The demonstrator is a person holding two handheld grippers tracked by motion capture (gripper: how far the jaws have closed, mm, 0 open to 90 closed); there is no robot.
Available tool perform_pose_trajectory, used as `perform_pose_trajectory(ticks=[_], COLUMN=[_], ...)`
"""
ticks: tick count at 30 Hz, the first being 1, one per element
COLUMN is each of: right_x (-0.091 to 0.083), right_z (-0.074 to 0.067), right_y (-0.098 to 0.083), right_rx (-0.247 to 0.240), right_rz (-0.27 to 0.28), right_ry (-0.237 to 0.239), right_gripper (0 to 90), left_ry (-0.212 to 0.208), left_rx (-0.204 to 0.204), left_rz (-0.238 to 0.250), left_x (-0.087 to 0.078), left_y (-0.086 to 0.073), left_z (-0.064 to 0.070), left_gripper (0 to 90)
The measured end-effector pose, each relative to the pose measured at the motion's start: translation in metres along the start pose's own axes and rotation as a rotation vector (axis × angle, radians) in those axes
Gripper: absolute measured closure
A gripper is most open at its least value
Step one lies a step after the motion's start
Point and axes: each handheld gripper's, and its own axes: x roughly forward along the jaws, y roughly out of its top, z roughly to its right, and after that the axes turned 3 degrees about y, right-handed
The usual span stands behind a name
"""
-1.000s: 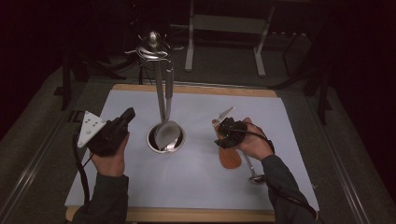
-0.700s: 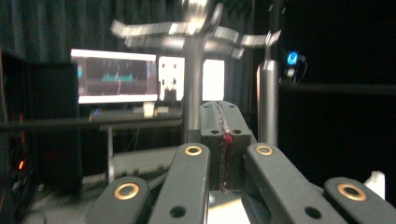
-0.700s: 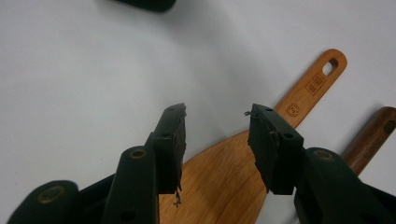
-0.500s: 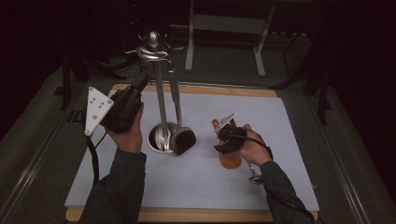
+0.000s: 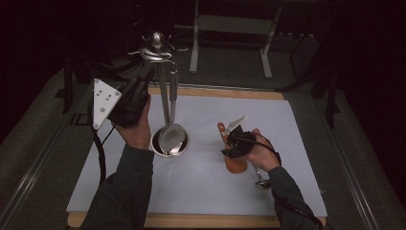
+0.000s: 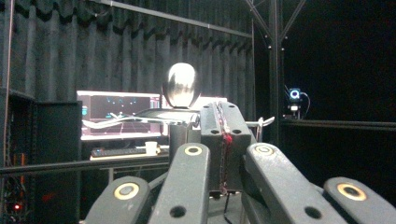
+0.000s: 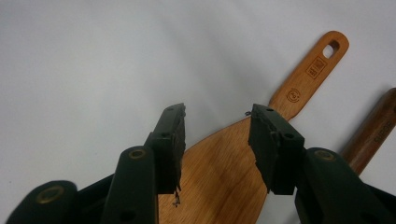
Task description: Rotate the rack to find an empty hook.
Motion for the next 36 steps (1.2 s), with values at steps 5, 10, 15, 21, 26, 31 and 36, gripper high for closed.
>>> perform_pose_trajectory(ticks=[5, 10, 15, 21, 26, 31, 36], right_x=[0.000, 0.000, 0.000, 0.000, 0.000, -0.001, -0.002], right_z=[0.000, 0.000, 0.001, 0.001, 0.002, 0.004, 0.005], right_y=[0.000, -0.001, -0.003, -0.003, -0.003, -0.004, -0.006], right_rx=[0.000, 0.001, 0.008, 0.011, 0.012, 0.011, 0.019], right_rz=[0.003, 0.005, 0.006, 0.004, 0.005, 0.007, 0.012], right_ry=[0.001, 0.002, 0.003, 0.004, 0.004, 0.004, 0.003], right_gripper=[56.0, 56.0, 56.0, 56.0, 56.0, 55.9, 55.9], left_ry=[0.010, 0.025, 0.040, 0.048, 0.063, 0.069, 0.062], left_rx=[0.001, -0.028, -0.045, -0.062, -0.077, -0.086, -0.089], left_rz=[0.001, 0.006, 0.002, -0.008, -0.019, -0.029, -0.031], left_x=[0.000, 0.000, 0.004, 0.010, 0.015, 0.019, 0.021], left_y=[0.000, 0.000, -0.001, -0.001, -0.002, -0.001, -0.002], left_z=[-0.004, -0.016, -0.028, -0.038, -0.045, -0.050, -0.052], left_gripper=[90.0, 90.0, 90.0, 90.0, 90.0, 90.0, 90.0])
